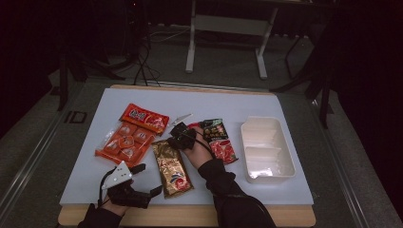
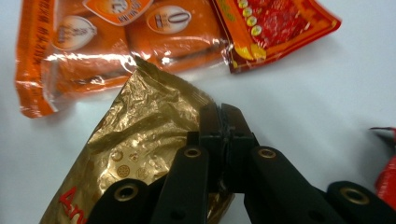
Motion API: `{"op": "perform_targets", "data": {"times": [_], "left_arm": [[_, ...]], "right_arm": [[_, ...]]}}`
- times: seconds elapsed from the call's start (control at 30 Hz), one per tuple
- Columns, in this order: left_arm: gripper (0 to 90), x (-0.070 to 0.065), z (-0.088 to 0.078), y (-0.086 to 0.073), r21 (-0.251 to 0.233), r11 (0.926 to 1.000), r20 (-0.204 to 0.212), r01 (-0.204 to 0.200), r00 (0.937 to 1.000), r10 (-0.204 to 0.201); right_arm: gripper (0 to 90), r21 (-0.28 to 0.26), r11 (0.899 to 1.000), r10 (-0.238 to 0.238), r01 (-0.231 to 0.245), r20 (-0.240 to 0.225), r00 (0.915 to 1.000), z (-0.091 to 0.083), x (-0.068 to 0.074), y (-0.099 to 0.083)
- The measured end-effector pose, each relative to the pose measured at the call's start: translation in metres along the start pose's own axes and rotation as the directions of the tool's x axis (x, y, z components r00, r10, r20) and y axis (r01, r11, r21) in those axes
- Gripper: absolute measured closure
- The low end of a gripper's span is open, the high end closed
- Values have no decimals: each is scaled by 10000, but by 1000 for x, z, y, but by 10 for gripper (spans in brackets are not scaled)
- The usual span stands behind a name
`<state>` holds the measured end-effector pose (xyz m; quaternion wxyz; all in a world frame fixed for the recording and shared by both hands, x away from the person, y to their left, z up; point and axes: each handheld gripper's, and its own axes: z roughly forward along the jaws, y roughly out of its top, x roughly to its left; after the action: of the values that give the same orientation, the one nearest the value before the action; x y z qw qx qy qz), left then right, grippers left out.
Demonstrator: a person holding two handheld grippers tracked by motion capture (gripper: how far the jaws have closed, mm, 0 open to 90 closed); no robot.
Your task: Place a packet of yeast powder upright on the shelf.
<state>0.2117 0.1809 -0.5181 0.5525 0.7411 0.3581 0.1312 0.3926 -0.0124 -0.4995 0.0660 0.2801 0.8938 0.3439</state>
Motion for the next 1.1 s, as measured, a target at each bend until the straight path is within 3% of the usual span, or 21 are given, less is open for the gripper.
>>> {"op": "perform_targets", "data": {"times": [0.13, 0.5, 0.53, 0.83, 1.1], "left_arm": [[1, 0, 0, 0, -35, 10000, -11, 25, 10000, -26], [1, 2, 1, 0, -30, 10000, -75, 37, 10000, -37], [1, 2, 0, 0, -154, 9998, -50, 83, 10000, -84], [1, 2, 1, 0, -159, 9998, -103, 94, 9999, -95], [1, 2, 1, 0, -176, 9998, -155, 88, 9998, -90]], "right_arm": [[890, -472, 9989, -89, 80, -175, 9998, -15, 4, 2], [891, -903, 9957, -236, 194, -458, 9987, -35, 10, 2], [891, -1104, 9932, -424, 360, -559, 9975, -44, 15, 3], [892, -1746, 9813, -1004, 807, -1070, 9892, -77, 34, 5], [892, -2244, 9710, -1240, 829, -1761, 9765, -100, 45, 7]]}}
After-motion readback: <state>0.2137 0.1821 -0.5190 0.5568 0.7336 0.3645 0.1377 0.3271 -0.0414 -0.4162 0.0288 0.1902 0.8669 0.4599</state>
